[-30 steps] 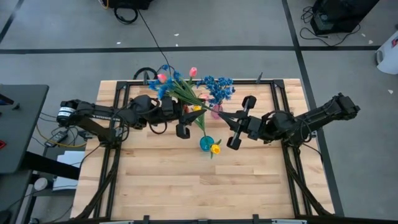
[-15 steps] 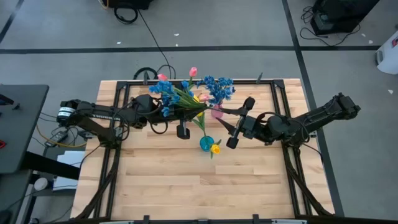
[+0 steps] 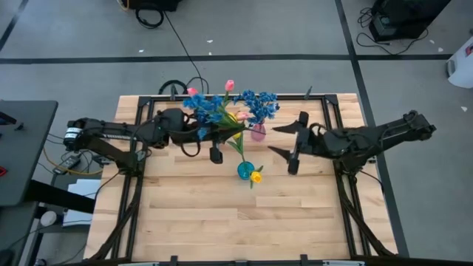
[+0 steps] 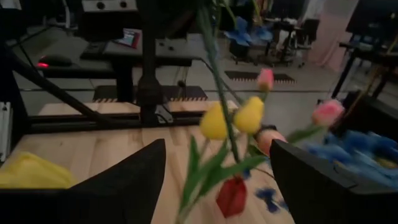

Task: Sort flowers into vase by color
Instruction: Put the blue flowers into the pink vase

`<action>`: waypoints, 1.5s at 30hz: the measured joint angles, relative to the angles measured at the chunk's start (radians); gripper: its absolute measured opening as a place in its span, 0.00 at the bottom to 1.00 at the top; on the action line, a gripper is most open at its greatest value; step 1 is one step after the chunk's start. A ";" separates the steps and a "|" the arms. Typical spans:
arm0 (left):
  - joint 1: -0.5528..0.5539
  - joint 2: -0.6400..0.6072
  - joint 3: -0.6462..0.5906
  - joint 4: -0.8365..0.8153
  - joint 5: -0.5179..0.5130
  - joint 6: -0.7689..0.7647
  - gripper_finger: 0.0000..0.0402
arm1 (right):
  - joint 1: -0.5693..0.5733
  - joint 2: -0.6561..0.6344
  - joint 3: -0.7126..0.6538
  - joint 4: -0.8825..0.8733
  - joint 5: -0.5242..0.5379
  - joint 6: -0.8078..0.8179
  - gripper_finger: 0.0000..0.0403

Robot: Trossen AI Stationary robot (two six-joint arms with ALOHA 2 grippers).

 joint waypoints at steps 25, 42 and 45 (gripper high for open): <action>0.069 -0.005 0.084 -0.257 0.167 0.055 0.06 | -0.158 0.016 0.001 0.022 -0.262 0.025 0.67; 0.068 0.057 0.126 -0.244 0.136 -0.002 0.06 | -0.200 0.205 0.170 0.006 -0.281 -0.091 0.51; 0.068 0.066 0.144 -0.273 0.134 -0.005 0.06 | -0.205 0.248 0.223 -0.019 -0.279 -0.112 0.48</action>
